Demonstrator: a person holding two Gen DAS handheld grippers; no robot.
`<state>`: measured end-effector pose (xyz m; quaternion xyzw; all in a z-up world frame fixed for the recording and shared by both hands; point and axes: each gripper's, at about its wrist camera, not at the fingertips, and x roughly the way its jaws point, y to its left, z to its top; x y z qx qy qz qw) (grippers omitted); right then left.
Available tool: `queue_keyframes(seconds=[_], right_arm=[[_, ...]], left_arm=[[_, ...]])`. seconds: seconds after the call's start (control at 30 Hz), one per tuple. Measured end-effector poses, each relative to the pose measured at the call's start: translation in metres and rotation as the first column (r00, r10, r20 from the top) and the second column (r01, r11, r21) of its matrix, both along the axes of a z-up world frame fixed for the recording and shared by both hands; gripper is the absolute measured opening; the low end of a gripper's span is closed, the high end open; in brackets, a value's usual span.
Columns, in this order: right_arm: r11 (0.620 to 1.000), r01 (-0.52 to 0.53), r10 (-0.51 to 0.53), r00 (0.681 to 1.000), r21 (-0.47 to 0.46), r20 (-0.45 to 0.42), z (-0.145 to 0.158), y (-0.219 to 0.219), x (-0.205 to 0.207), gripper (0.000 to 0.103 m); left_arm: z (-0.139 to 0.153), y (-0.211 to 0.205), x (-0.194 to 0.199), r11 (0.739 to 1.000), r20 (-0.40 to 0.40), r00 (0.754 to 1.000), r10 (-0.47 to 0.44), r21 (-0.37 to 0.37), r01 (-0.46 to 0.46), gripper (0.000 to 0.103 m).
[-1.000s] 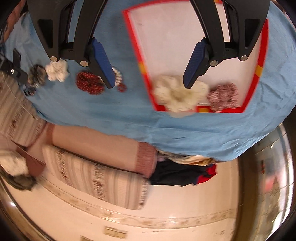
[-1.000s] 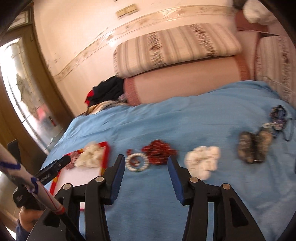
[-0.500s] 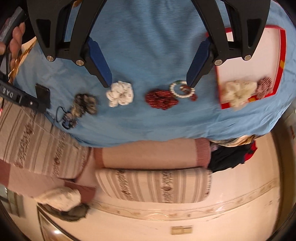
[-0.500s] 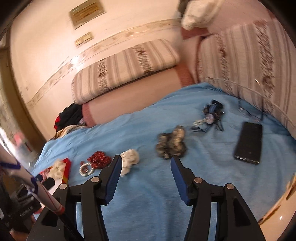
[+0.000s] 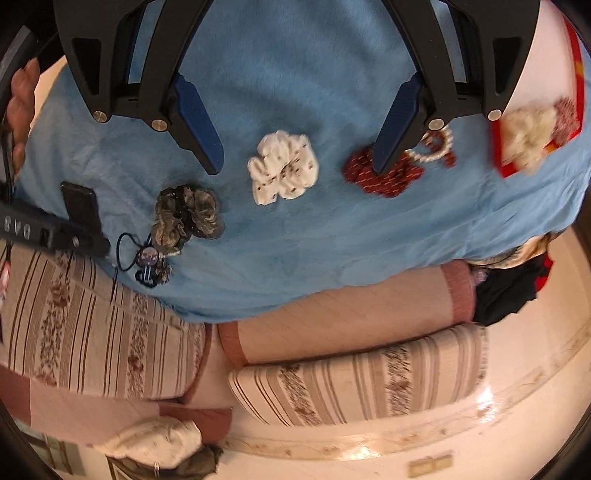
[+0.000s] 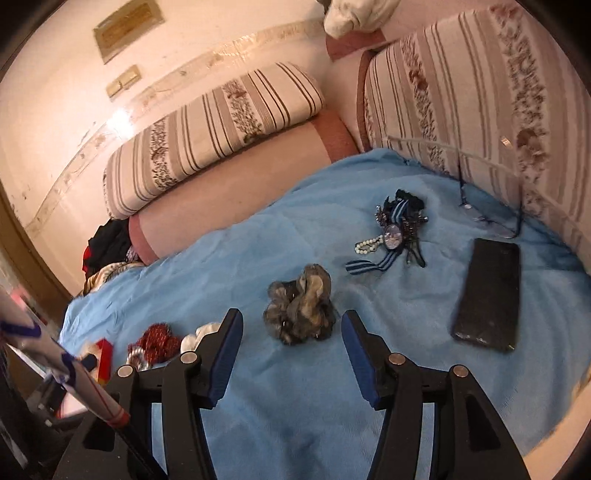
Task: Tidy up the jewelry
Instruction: 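Grasp the white dotted scrunchie with the left tool while the right tool grasps the grey sheer scrunchie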
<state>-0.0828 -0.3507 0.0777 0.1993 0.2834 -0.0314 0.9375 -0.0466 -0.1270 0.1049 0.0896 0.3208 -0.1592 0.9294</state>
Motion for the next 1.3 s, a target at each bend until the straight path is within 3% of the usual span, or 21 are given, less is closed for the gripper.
queue_keyframes(seconds=[0.1,0.37,0.53,0.8,0.83,0.87,0.9,0.97,1.1,1.3], right_arm=[[1.000,0.015,-0.014,0.998,0.003,-0.062,-0.010,-0.009,0.036,0.060],[0.999,0.031,-0.025,0.989,0.043,-0.143,-0.048,-0.018,0.071,0.060],[0.995,0.030,-0.014,0.987,0.100,-0.160,-0.056,-0.015,0.085,0.060],[0.998,0.015,-0.001,0.974,0.059,-0.227,-0.073,0.004,0.108,0.060],[0.998,0.014,0.000,0.973,0.060,-0.230,-0.074,0.003,0.108,0.053],[0.998,0.013,0.002,0.973,0.067,-0.230,-0.076,0.001,0.108,0.037],[0.997,0.006,0.013,0.973,0.078,-0.232,-0.077,0.000,0.108,0.034],[0.997,0.001,0.017,0.975,0.083,-0.220,-0.075,-0.001,0.105,0.025],[0.999,-0.017,0.024,0.985,0.043,-0.172,-0.065,0.005,0.099,0.018],[0.999,-0.051,0.050,0.996,-0.005,-0.079,-0.047,0.016,0.088,0.017]], left_arm=[[-0.018,-0.010,0.031,1.000,-0.047,0.999,-0.015,-0.018,0.014,0.082],[-0.061,-0.009,0.076,0.998,-0.148,0.989,-0.015,-0.070,0.005,0.082],[-0.069,-0.007,0.092,0.994,-0.173,0.985,-0.007,-0.104,-0.011,0.082],[-0.087,-0.011,0.100,0.995,-0.218,0.976,-0.008,-0.103,-0.015,0.081],[-0.089,-0.013,0.100,0.995,-0.222,0.975,-0.013,-0.099,-0.009,0.077],[-0.091,-0.016,0.100,0.996,-0.227,0.974,-0.018,-0.088,-0.002,0.059],[-0.093,-0.018,0.102,0.997,-0.237,0.971,-0.026,-0.081,0.007,0.043],[-0.096,-0.020,0.102,0.997,-0.249,0.968,-0.038,-0.080,0.019,0.032],[-0.091,-0.018,0.098,0.996,-0.222,0.974,-0.037,-0.089,0.018,0.021],[-0.079,-0.014,0.089,0.994,-0.167,0.985,-0.048,-0.104,0.031,0.019]])
